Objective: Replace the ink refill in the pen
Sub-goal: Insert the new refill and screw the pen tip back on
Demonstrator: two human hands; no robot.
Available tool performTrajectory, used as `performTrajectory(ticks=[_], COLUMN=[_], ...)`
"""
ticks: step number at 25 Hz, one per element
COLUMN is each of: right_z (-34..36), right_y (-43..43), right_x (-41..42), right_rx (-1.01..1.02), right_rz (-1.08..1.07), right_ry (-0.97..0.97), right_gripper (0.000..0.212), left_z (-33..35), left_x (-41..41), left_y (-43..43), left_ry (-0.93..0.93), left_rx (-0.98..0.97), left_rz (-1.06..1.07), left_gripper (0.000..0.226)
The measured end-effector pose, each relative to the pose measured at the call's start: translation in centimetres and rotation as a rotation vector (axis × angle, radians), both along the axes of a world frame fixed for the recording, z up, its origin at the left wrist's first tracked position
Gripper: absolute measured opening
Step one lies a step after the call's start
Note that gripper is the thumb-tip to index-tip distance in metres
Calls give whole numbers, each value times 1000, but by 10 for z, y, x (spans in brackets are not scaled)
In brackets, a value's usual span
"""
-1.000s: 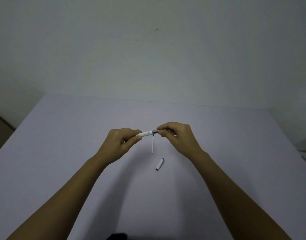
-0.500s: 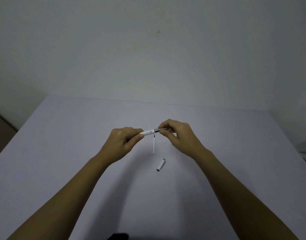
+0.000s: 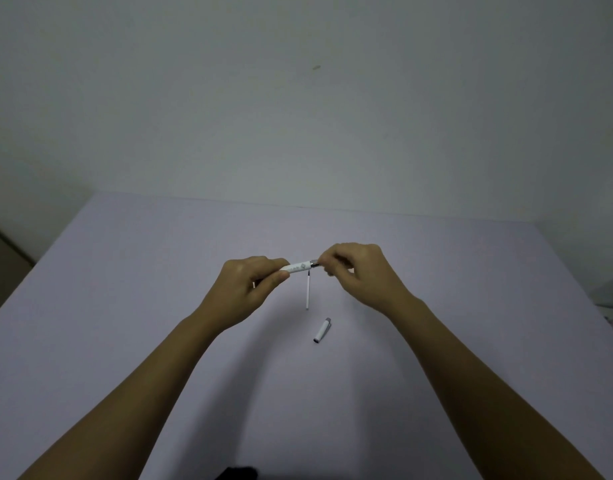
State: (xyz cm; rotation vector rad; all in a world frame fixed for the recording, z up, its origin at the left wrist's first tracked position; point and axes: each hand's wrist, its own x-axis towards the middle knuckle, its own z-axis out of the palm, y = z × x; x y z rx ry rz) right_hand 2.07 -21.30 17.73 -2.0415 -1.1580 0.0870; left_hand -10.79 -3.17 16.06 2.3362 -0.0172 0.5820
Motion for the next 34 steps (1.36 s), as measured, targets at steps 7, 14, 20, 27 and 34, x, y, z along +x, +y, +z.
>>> performTrajectory(ticks=[7,14,20,27,34], right_z=[1,6,4,2,2], right_y=[1,0,-2,-4,-6], right_x=[-6,-5,-5,-9,-12], right_rx=[7,-72,-174,-247,-270], right_rz=[44,22,-40,-67,-80], right_ry=[-46,-179,-292,-379,-494], right_gripper=[20,29,33,33,34], left_z=[1,4,2,-3,-5], left_x=[0,-1,-4,-5,-5], left_y=[-2,-3,-3,-5,-6], left_ry=[-16,-24,-7,6,19], left_rx=[6,4,23,21,2], left_rz=[4,6,-2,-10,-1], left_gripper=[17,18,17,18,16])
